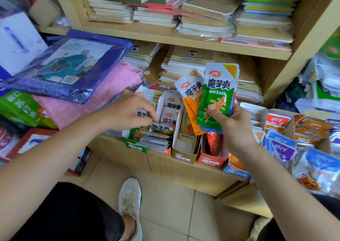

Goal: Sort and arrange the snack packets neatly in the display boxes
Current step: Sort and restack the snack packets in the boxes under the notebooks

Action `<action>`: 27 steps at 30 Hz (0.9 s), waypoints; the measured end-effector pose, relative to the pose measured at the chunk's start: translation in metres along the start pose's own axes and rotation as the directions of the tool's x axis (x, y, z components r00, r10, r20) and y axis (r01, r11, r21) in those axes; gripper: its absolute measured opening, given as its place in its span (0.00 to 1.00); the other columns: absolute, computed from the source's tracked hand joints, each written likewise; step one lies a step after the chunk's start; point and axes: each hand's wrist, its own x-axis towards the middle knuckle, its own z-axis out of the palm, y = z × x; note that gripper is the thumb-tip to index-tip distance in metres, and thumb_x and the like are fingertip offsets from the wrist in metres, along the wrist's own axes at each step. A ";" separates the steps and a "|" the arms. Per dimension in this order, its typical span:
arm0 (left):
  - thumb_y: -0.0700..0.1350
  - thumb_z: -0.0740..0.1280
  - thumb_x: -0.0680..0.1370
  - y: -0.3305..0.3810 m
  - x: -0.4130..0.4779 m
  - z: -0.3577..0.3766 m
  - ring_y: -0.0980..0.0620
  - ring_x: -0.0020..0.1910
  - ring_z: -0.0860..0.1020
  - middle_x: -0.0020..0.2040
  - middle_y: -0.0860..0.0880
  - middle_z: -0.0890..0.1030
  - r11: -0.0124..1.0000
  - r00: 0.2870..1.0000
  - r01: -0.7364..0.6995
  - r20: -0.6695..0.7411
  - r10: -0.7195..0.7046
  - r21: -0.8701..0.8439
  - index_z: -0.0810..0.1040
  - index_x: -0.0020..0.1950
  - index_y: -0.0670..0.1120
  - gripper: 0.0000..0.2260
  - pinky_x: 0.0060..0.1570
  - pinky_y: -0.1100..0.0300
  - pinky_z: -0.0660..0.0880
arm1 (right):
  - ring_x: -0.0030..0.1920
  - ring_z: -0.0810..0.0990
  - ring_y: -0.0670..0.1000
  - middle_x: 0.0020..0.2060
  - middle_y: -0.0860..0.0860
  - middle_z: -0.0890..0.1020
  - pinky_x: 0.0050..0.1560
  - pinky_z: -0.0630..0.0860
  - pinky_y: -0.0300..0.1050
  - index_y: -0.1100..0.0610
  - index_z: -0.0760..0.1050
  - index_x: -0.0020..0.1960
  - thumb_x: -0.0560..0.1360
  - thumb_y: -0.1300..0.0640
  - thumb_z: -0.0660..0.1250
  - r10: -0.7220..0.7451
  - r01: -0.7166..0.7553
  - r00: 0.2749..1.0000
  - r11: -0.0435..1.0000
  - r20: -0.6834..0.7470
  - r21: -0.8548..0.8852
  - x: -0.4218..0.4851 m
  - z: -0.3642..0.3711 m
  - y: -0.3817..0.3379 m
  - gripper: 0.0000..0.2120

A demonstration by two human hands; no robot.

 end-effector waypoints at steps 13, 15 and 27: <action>0.67 0.63 0.77 0.000 0.030 0.037 0.50 0.75 0.58 0.64 0.63 0.78 0.874 0.999 0.024 0.017 -0.037 0.486 0.80 0.62 0.58 0.20 0.64 0.44 0.52 | 0.51 0.86 0.59 0.51 0.55 0.87 0.53 0.82 0.64 0.56 0.81 0.55 0.76 0.60 0.72 0.030 -0.030 1.000 0.999 -0.002 0.014 0.002 0.000 0.003 0.08; 0.69 0.61 0.75 -0.002 0.044 0.044 0.46 0.78 0.53 0.68 0.59 0.76 0.802 0.991 0.034 0.084 -0.104 0.597 0.77 0.67 0.55 0.27 0.66 0.40 0.47 | 0.51 0.86 0.58 0.51 0.55 0.87 0.53 0.82 0.64 0.57 0.81 0.55 0.76 0.61 0.72 0.033 -0.033 0.999 0.999 -0.004 0.015 0.003 -0.001 0.005 0.08; 0.60 0.77 0.62 0.002 0.077 0.062 0.42 0.67 0.60 0.60 0.50 0.78 0.687 0.974 0.057 0.112 -0.199 0.724 0.75 0.62 0.46 0.33 0.60 0.39 0.54 | 0.52 0.86 0.57 0.52 0.55 0.86 0.55 0.82 0.60 0.58 0.80 0.57 0.76 0.60 0.71 0.041 -0.041 0.999 0.999 0.016 0.011 0.002 0.000 0.004 0.10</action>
